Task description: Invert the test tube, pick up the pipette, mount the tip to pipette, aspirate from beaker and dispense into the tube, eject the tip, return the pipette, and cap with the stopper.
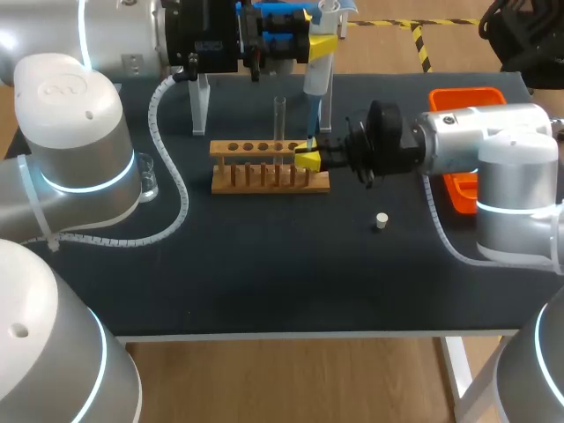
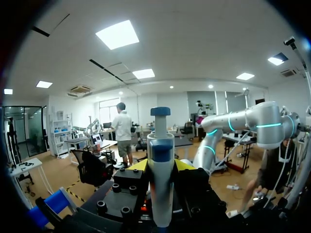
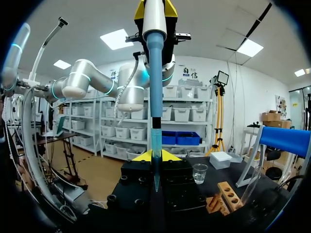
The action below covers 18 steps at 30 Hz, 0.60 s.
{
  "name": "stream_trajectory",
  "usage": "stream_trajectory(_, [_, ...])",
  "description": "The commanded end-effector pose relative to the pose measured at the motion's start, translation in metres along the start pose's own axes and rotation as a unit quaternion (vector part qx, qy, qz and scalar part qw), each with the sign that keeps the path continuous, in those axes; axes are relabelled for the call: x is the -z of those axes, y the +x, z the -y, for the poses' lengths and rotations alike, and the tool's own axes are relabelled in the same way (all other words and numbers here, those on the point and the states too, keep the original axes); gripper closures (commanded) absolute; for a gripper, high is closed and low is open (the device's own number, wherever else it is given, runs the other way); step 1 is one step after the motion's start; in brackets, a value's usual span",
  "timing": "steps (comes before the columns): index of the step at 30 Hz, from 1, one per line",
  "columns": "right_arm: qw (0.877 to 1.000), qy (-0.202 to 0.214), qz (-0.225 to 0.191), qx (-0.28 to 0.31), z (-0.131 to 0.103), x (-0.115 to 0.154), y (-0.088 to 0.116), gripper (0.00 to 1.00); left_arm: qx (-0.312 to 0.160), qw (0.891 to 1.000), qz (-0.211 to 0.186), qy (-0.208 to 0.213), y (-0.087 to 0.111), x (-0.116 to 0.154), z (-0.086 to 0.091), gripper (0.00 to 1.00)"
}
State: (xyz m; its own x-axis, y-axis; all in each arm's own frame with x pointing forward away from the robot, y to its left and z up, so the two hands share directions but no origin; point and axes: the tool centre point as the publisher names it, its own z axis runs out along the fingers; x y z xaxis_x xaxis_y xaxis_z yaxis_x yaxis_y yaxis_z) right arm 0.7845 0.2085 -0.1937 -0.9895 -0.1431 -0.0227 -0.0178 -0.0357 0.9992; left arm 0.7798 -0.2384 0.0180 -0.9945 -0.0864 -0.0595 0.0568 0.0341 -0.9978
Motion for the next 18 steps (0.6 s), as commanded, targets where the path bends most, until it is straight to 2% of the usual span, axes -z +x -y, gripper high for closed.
stream_trajectory(1, [1.000,0.000,-0.001,-0.001,-0.0003,-0.0002,-0.0016,1.00,0.000,1.000,-0.002,-0.001,-0.0004,0.0015,-0.0003,1.00])
stream_trajectory(18, [1.000,-0.005,0.003,0.004,-0.0045,-0.0020,-0.0029,1.00,0.000,1.000,-0.002,-0.001,-0.0004,0.0015,-0.0003,1.00])
